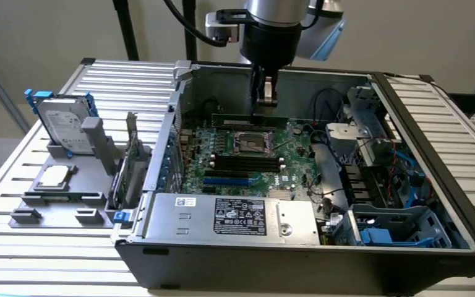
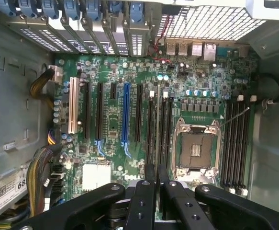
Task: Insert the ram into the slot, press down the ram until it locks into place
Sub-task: 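Insert the ram into the slot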
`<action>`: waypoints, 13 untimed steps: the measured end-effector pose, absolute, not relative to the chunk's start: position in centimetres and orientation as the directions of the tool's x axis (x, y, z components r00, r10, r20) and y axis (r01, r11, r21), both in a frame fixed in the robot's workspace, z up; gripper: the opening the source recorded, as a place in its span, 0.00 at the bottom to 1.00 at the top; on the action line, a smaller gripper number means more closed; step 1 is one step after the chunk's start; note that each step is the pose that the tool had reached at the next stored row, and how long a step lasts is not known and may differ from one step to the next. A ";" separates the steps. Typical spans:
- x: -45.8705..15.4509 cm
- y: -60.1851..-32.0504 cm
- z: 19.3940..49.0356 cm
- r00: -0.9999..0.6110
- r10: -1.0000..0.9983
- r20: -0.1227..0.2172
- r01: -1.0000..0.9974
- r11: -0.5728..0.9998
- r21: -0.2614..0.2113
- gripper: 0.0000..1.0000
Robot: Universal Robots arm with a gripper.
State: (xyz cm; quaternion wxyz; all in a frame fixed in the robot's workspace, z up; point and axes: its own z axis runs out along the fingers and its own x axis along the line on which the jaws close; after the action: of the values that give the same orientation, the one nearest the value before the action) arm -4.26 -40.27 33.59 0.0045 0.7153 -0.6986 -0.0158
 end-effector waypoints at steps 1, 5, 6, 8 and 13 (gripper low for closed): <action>-4.2 -40.3 33.4 0.023 -1.000 -0.016 -0.999 -0.024 0.029 0.13; -4.1 -40.3 32.7 0.021 -1.000 -0.016 -0.999 -0.022 0.028 0.13; -4.0 -40.3 32.5 0.020 -1.000 -0.016 -0.999 -0.021 0.029 0.13; -4.0 -40.3 32.1 0.018 -1.000 -0.016 -0.999 -0.019 0.029 0.13; -3.9 -40.3 31.2 0.013 -1.000 -0.016 -1.000 -0.013 0.029 0.13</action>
State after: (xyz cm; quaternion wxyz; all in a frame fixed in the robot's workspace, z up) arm -3.85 -40.27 31.23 0.0044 0.7115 -0.7025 -0.0158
